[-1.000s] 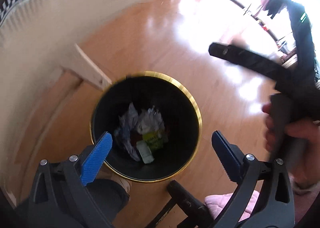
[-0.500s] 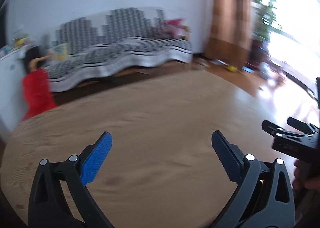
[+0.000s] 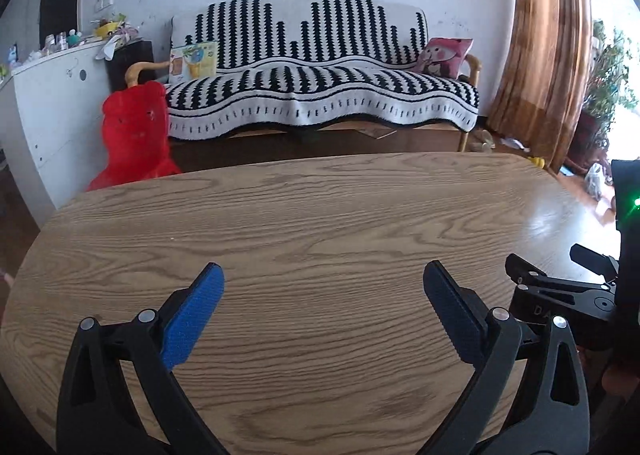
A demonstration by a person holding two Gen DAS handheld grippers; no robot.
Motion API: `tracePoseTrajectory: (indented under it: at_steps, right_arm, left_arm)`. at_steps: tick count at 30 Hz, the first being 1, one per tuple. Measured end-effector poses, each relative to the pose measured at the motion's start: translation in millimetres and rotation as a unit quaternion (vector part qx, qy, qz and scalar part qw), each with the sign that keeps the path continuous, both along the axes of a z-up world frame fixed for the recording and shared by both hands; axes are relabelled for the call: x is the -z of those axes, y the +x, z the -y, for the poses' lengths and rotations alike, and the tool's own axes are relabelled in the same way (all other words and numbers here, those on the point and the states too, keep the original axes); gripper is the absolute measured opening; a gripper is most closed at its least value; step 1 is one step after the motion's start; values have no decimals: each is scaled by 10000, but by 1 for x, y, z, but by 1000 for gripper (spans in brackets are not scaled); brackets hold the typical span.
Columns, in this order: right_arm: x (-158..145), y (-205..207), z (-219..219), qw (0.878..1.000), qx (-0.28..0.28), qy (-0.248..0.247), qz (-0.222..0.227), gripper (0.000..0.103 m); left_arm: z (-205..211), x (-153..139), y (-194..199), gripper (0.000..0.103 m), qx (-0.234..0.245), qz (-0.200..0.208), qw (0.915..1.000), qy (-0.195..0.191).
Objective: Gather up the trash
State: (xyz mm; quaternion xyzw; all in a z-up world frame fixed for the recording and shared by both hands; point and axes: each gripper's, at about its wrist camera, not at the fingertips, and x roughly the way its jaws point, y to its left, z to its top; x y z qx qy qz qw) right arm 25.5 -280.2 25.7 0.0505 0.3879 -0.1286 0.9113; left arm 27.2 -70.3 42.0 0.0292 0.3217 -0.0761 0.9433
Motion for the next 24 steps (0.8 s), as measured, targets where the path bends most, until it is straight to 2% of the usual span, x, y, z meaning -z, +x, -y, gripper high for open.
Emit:
tracePoseTrajectory:
  at_steps: [4, 9, 13, 18, 21, 24]
  right_arm:
    - [-6, -10, -22, 9995, -227, 54, 192, 96]
    - [-5, -28, -40, 9964, -720, 416, 131, 96]
    - [-3, -42, -43, 9947, -906, 458, 145, 96]
    - [-4, -46, -34, 9962, -836, 4, 239, 96]
    - [0, -43, -22, 9972, -718, 77, 186, 96]
    - [5, -40, -11, 9990, -425, 84, 79, 96]
  left_arm:
    - [-9, -2, -13, 97, -235, 139, 9995, 127]
    - [-14, -1, -21, 97, -368, 58, 9993, -54]
    - [-10, 0, -24, 97, -335, -83, 9992, -218]
    - [-3, 5, -28, 97, -294, -197, 9992, -192]
    - [2, 9, -27, 97, -353, -225, 9991, 28]
    - [4, 7, -28, 97, -404, -146, 9990, 92]
